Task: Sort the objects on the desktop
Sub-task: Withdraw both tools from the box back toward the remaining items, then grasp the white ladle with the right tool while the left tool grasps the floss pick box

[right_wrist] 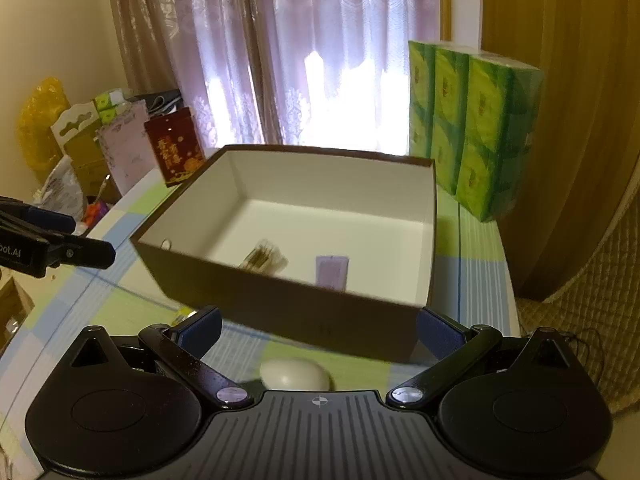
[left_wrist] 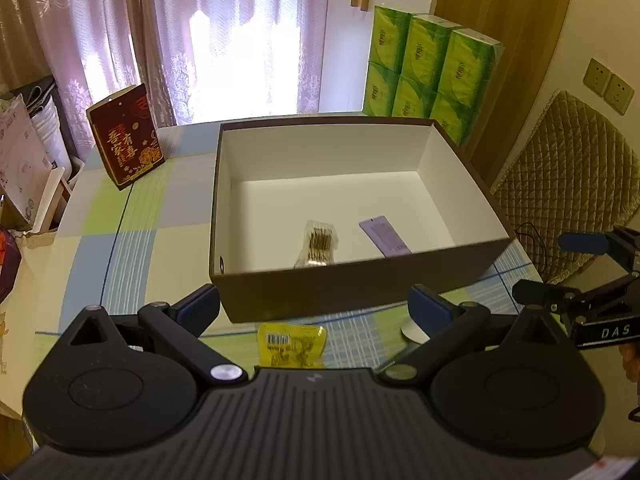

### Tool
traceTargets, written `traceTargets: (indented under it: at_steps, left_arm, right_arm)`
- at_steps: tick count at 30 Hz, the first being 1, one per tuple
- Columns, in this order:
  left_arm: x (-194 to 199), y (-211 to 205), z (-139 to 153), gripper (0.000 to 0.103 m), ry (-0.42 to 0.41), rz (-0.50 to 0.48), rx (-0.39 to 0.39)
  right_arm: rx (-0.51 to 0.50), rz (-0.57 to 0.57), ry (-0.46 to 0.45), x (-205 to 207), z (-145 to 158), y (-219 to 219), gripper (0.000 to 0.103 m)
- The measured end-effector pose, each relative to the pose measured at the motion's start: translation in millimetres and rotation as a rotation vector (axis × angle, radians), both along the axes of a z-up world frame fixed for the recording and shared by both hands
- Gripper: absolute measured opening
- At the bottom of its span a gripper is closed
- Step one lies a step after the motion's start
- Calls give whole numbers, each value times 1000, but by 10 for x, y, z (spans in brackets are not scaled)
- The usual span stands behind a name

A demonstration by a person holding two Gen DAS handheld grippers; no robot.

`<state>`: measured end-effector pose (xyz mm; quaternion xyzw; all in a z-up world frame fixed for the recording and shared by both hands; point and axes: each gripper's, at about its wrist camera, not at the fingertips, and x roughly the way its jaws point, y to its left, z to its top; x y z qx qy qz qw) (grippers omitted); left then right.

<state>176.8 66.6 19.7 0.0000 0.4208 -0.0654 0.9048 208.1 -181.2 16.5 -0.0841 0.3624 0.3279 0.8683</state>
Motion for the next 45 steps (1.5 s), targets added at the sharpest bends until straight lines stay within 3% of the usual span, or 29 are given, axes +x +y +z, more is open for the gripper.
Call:
traceTargets:
  at_steps: [11, 19, 22, 25, 28, 33, 45]
  left_arm:
    - [-456, -68, -135, 99, 11, 26, 14]
    - [-687, -7, -438, 99, 69, 51, 22]
    - [-750, 14, -570, 98, 92, 53, 13]
    - [-798, 17, -683, 98, 106, 50, 13]
    - [-831, 14, -770, 98, 111, 44, 14]
    - [-825, 36, -896, 97, 126, 44, 3]
    - [-723, 59, -1131, 95, 145, 44, 2]
  right_arm:
    - [-2, 16, -32, -427, -92, -176, 101]
    - [-116, 78, -96, -724, -436, -201, 99]
    - [-175, 112, -109, -807, -616, -199, 83]
    - [-232, 132, -119, -862, -786, -196, 74]
    - [-264, 148, -114, -888, -930, -204, 59]
    - [-299, 153, -114, -878, -1088, -204, 41]
    - [-342, 181, -115, -785, -1289, -109, 32]
